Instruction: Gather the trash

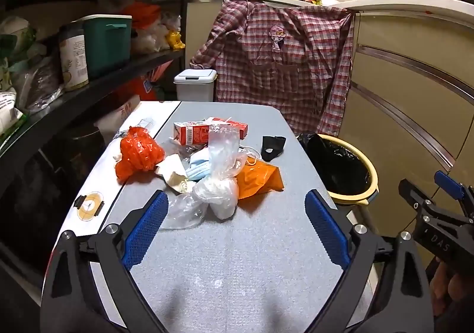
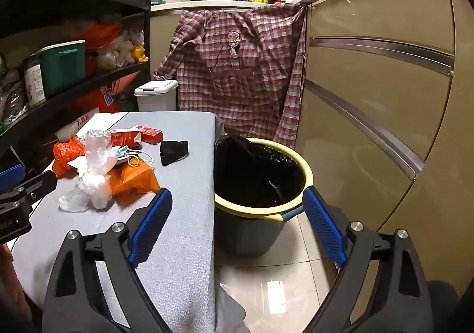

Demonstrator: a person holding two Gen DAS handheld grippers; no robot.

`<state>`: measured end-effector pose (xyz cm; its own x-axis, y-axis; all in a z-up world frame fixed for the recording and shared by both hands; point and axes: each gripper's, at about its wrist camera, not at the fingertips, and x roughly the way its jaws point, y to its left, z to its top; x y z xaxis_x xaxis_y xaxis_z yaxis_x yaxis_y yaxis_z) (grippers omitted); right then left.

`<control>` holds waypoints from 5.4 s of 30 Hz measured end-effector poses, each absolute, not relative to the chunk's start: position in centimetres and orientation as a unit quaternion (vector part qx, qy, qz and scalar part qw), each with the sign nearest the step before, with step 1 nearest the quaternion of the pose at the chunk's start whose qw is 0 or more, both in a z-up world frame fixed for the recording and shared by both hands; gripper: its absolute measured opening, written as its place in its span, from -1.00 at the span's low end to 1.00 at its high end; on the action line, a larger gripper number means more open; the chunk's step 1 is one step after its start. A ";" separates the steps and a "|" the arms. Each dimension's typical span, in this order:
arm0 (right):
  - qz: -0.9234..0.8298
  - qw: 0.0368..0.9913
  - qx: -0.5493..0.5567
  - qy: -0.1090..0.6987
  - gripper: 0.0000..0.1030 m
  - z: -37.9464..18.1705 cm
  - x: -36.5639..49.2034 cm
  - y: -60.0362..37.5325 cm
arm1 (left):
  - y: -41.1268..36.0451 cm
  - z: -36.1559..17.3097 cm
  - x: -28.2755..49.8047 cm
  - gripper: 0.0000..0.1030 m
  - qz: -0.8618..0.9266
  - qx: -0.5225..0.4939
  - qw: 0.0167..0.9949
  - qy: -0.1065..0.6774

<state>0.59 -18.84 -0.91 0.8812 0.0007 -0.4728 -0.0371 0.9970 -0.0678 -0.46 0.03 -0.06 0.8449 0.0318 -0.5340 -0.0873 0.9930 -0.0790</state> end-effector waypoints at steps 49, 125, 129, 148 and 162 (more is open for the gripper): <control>0.011 0.966 -0.037 0.256 0.72 -1.0 0.9 -18.8 | -0.1 -0.5 -0.1 0.76 0.031 -0.057 0.957 0.283; 0.155 0.887 0.074 0.428 -0.05 -8.2 28.4 -9.0 | 17.5 -3.7 16.9 0.24 0.069 -0.090 0.897 0.427; 0.152 0.878 0.074 0.448 0.01 -9.5 29.2 -8.7 | 18.2 -5.0 17.6 0.28 0.075 -0.092 0.884 0.451; 0.186 0.865 0.076 0.460 -0.97 -10.1 29.4 -8.1 | 17.3 -6.1 18.4 -0.08 0.063 -0.079 0.872 0.478; 0.201 0.882 0.065 0.422 -1.00 -6.8 27.3 -8.1 | 17.6 -3.0 17.7 -0.34 0.060 -0.078 0.893 0.439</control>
